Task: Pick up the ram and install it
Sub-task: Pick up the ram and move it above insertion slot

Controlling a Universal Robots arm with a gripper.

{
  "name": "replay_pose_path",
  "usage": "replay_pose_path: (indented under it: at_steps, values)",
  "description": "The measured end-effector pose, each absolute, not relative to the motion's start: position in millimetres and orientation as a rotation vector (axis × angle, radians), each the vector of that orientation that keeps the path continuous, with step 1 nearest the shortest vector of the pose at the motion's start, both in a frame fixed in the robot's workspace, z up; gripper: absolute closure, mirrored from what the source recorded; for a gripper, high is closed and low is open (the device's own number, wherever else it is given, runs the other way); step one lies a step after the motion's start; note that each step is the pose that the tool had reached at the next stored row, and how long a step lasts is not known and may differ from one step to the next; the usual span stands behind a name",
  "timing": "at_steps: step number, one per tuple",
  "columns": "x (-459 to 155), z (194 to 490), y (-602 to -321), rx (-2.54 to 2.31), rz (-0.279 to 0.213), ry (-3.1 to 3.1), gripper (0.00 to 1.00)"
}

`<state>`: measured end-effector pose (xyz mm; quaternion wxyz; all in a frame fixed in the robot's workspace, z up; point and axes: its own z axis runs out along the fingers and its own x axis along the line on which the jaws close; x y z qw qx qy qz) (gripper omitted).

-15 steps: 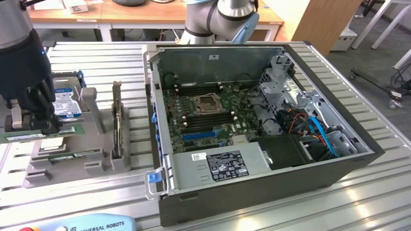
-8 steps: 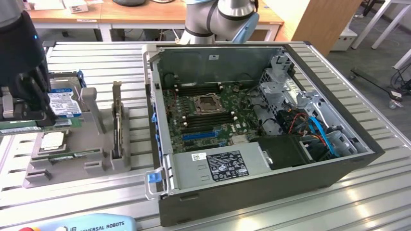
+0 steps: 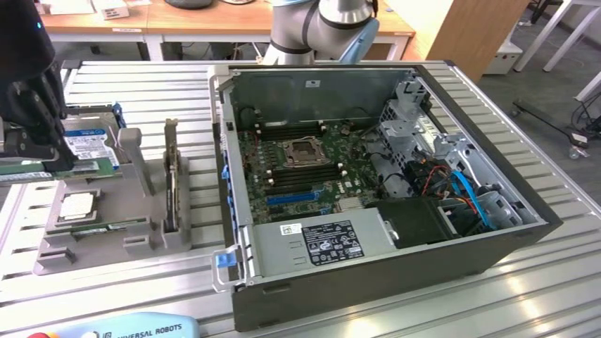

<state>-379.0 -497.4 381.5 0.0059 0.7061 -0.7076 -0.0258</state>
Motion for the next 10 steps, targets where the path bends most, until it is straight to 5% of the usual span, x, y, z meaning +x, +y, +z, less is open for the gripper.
replay_pose_path:
  at_steps: [10]
  values:
    - [-378.0,409.8,-497.4,2.208,-0.081,-2.216,0.88]
